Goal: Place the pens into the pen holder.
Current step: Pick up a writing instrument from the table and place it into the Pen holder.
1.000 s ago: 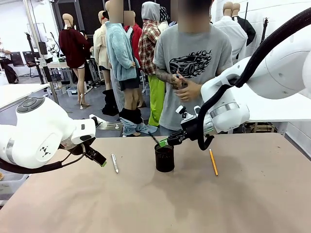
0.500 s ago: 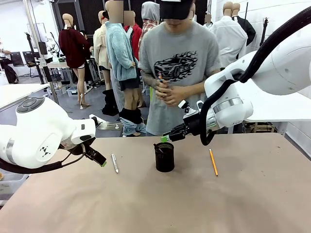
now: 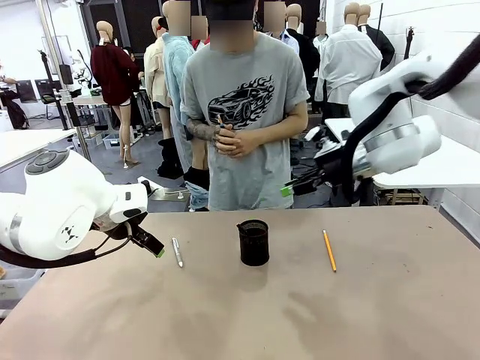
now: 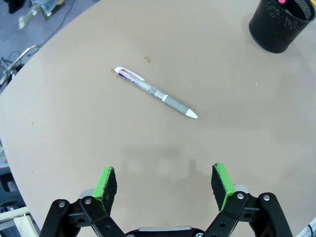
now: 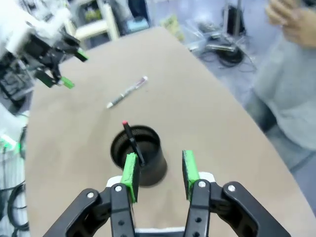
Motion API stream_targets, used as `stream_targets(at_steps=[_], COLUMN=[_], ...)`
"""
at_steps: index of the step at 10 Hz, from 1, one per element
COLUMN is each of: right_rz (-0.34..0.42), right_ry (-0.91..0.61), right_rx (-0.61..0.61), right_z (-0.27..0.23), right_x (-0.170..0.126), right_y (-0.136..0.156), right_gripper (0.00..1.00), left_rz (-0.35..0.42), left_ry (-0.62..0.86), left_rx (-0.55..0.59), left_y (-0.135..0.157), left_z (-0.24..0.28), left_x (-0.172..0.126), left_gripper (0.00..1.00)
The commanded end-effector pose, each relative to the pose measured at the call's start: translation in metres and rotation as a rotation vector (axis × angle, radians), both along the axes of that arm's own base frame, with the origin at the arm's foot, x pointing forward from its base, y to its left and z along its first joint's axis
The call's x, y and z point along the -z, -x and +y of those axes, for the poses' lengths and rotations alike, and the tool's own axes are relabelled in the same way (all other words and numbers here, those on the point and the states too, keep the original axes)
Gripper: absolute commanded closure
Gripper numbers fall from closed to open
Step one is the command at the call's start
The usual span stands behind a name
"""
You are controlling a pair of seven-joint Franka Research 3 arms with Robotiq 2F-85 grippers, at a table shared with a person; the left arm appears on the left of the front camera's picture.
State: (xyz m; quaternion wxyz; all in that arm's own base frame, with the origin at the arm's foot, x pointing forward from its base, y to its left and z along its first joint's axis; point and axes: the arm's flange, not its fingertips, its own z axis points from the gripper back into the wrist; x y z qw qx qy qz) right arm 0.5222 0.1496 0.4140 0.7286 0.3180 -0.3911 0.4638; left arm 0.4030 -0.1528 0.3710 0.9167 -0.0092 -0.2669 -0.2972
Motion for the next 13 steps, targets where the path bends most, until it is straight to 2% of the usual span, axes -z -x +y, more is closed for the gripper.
stream_targets(at_steps=[1, 4, 7, 8, 9, 10, 13], right_rz=[0.087, 0.319, 0.480, 0.538, 0.581, 0.634, 0.694], right_ry=[0.146, 0.397, 0.654, 0.691, 0.702, 0.723, 0.766], right_rx=[0.124, 0.329, 0.437, 0.428, 0.462, 0.464, 0.524], right_z=[-0.021, -0.055, -0.051, -0.046, -0.042, -0.037, -0.023], right_x=[-0.025, -0.071, -0.091, -0.096, -0.094, -0.088, -0.060], right_y=[0.026, 0.034, 0.028, 0.027, 0.023, 0.022, 0.016], right_gripper=[0.54, 0.54, 0.40, 0.27, 0.07, 0.00, 0.00], left_rz=[0.000, 0.000, 0.000, 0.000, 0.000, 0.000, 0.000], left_ry=[0.003, 0.003, 0.003, 0.003, 0.003, 0.003, 0.003], left_rx=[-0.004, -0.004, -0.004, -0.004, -0.004, -0.004, -0.004], left_y=[0.000, 0.000, 0.000, 0.000, 0.000, 0.000, 0.000], left_z=[0.002, 0.002, 0.002, 0.002, 0.002, 0.002, 0.002], left_x=[0.000, 0.000, 0.000, 0.000, 0.000, 0.000, 0.000], left_gripper=[0.00, 0.00, 0.00, 0.00, 0.00, 0.00, 0.00])
